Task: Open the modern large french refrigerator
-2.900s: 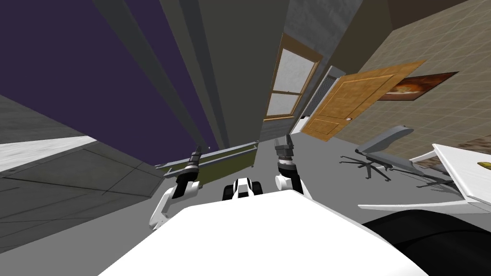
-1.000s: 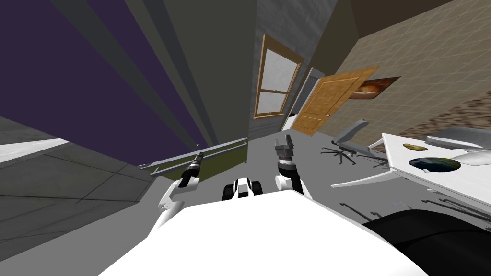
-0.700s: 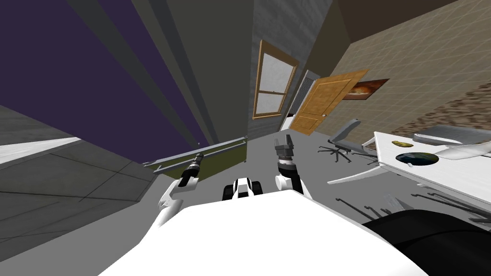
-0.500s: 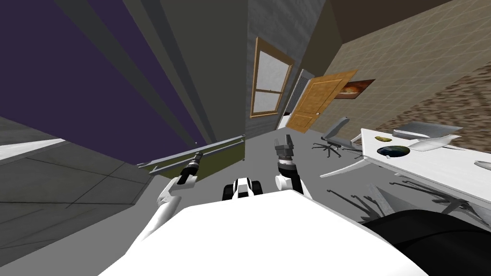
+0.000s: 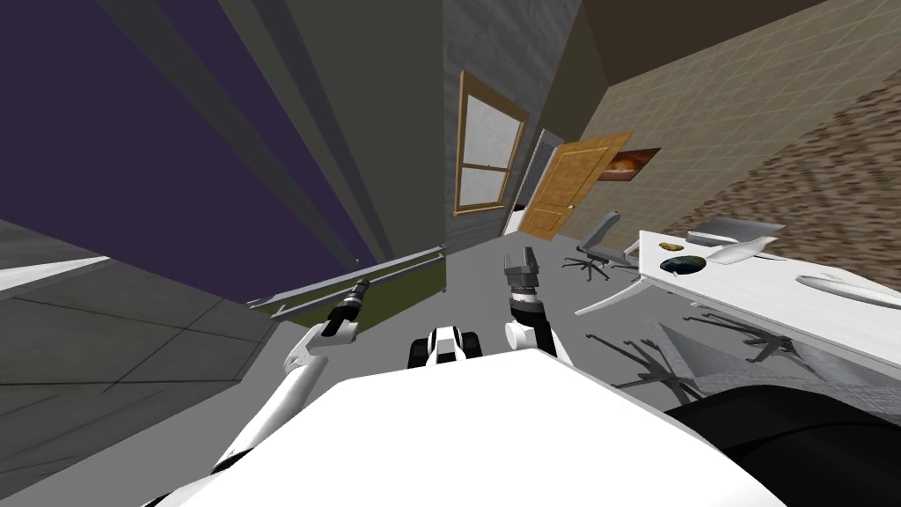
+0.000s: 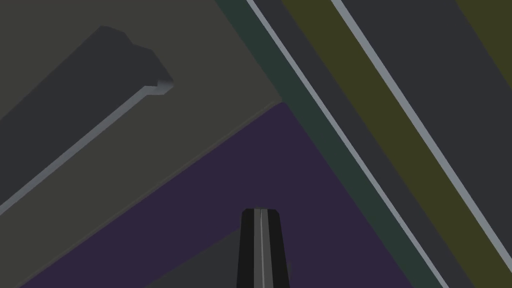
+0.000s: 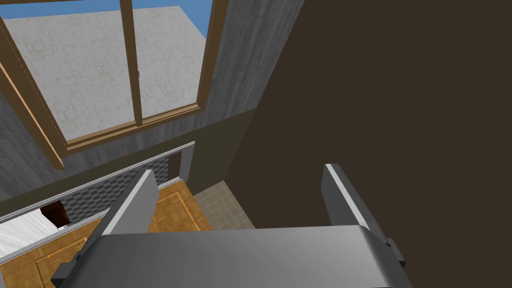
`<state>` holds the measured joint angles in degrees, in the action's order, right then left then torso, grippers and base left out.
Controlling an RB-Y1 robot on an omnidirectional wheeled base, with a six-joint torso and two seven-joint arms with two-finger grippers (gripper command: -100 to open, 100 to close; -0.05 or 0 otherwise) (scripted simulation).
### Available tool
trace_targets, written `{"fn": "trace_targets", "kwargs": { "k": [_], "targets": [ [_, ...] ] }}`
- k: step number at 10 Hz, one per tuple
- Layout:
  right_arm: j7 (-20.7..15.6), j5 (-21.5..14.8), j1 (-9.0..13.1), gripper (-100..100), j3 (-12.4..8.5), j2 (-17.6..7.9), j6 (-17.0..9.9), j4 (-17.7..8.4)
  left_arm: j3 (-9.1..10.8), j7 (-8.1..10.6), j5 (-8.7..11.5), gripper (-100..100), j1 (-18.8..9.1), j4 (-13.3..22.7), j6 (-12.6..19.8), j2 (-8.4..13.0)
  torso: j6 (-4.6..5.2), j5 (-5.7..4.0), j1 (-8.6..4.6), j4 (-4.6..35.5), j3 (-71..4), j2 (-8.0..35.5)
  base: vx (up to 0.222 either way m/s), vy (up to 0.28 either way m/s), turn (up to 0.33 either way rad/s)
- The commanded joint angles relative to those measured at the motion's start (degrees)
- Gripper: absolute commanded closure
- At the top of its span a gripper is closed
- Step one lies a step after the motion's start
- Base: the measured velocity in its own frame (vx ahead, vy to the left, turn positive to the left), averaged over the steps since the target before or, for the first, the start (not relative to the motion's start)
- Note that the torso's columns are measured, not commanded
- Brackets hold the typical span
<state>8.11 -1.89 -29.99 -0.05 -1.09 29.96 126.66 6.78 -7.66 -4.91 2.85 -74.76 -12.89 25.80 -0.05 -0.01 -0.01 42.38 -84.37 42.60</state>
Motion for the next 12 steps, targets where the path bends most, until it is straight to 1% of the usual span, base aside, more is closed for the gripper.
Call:
{"fn": "trace_targets", "kwargs": {
  "k": [1, 2, 3, 4, 5, 6, 7, 8, 9, 10, 11, 12],
  "targets": [
    [0.0, 0.0, 0.0, 0, 0.0, 0.0, 0.0, 0.0, -0.09, 0.26, 0.2, 100, -0.4, 4.2, -1.0, 1.0, -0.01, 0.01, -0.02, -0.1, -0.1, -0.2, -0.050, -0.019, 0.030],
    [0.0, 0.0, 0.0, 0, 0.0, 0.0, 0.0, 0.0, -1.19, 2.11, 2.1, 100, -3.3, 6.2, -3.9, 3.5, 0.05, 0.01, -0.02, -0.1, -0.3, -0.5, -0.156, -0.004, -0.302],
    [0.0, 0.0, 0.0, 0, 0.0, 0.0, 0.0, 0.0, -1.19, 2.11, 2.1, 100, -3.7, 8.7, -4.4, 5.2, 0.15, 0.01, 0.01, -0.1, -0.2, -0.2, -0.183, -0.012, -0.156],
    [0.0, 0.0, 0.0, 0, 0.0, 0.0, 0.0, 0.0, -1.19, 2.11, 2.1, 100, -3.7, 11.1, -4.4, 5.3, -0.01, 0.01, 0.02, 0.0, -0.1, -0.2, -0.101, -0.028, 0.046],
    [0.0, 0.0, 0.0, 0, 0.0, 0.0, 0.0, 0.0, -1.19, 2.11, 2.1, 100, -3.7, 11.9, -4.4, 5.3, -0.01, 0.02, 0.00, -0.1, -0.2, -0.4, -0.035, -0.017, 0.035],
    [0.0, 0.0, 0.0, 0, 0.0, 0.0, 0.0, 0.0, -2.29, 3.95, 4.0, 100, -6.6, 14.3, -7.5, 8.5, 0.06, 0.02, 0.02, -0.2, -0.4, -0.6, -0.169, -0.027, -0.274],
    [0.0, 0.0, 0.0, 0, 0.0, 0.0, 0.0, 0.0, -2.29, 3.95, 4.0, 100, -7.0, 16.1, -7.7, 9.5, 0.15, 0.00, -0.05, -0.1, -0.2, -0.2, -0.192, -0.036, -0.170],
    [0.0, 0.0, 0.0, 0, 0.0, 0.0, 0.0, 0.0, -2.29, 3.95, 4.0, 100, -7.0, 18.4, -7.7, 9.5, 0.01, 0.00, -0.04, 0.0, -0.1, -0.1, -0.093, -0.018, 0.031],
    [0.0, 0.0, 0.0, 0, 0.0, 0.0, 0.0, 0.0, -2.29, 3.95, 4.0, 100, -7.0, 19.3, -7.7, 9.5, -0.02, 0.03, 0.08, -0.1, -0.2, -0.4, -0.020, 0.002, 0.031],
    [0.0, 0.0, 0.0, 0, 0.0, 0.0, 0.0, 0.0, -3.39, 5.79, 5.9, 100, -9.8, 21.0, -10.4, 12.3, 0.04, 0.05, 0.13, -0.2, -0.4, -0.6, -0.149, -0.029, -0.251],
    [0.0, 0.0, 0.0, 0, 0.0, 0.0, 0.0, 0.0, -3.39, 5.79, 5.9, 100, -10.4, 22.2, -11.1, 13.8, 0.15, 0.00, -0.06, -0.1, -0.2, -0.2, -0.196, -0.036, -0.172],
    [0.0, 0.0, 0.0, 0, 0.0, 0.0, 0.0, 0.0, -3.39, 5.79, 5.9, 100, -10.4, 23.8, -11.1, 13.8, 0.02, -0.02, -0.07, 0.0, 0.0, -0.1, -0.098, -0.015, 0.010]
  ]
}}
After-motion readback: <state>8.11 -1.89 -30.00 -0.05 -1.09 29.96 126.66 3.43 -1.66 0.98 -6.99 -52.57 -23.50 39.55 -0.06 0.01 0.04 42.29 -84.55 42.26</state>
